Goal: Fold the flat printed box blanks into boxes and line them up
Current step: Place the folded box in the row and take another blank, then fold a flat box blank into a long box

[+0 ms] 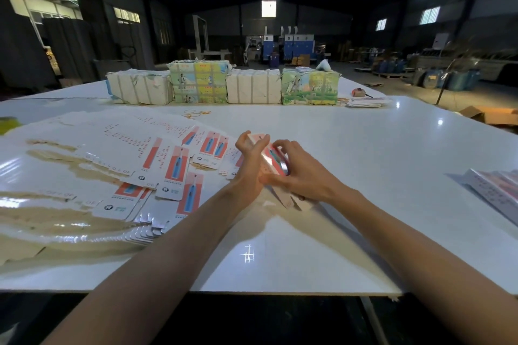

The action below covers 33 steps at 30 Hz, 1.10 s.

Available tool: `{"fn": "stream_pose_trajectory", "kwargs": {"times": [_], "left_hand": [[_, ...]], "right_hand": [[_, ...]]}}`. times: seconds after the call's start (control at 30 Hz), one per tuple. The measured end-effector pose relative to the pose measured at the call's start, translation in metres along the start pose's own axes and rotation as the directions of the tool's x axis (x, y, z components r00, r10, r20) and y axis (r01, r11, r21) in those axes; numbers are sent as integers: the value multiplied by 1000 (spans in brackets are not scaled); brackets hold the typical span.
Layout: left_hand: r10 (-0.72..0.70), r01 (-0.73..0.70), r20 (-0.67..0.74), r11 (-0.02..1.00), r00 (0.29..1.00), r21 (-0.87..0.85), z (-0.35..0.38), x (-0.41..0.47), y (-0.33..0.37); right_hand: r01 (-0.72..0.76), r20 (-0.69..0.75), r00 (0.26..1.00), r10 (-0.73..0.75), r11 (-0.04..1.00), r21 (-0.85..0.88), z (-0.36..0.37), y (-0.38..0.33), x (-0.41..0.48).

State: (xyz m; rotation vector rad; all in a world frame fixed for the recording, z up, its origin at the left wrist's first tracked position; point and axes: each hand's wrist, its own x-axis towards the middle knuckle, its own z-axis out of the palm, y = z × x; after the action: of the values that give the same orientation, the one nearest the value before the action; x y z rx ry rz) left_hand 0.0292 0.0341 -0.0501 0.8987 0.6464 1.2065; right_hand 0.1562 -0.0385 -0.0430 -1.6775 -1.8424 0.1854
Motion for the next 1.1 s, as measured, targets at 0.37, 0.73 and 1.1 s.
{"fn": "stream_pose_trajectory", "kwargs": {"times": [0.37,0.73,1.1], "left_hand": [[250,-113,260,-482,933,869,-51,11,33],[68,138,-130,-722,989,678,-67,-1,83],[149,112,-1,-736,989,668,-88,-15,98]], "right_hand": [[-295,-168,951,258,919,-262,-43,33,-51],[-635,-464,752,468,328,-699,-129,114,-166],[-666,-538,693,479,142,-732,-142,108,-168]]}}
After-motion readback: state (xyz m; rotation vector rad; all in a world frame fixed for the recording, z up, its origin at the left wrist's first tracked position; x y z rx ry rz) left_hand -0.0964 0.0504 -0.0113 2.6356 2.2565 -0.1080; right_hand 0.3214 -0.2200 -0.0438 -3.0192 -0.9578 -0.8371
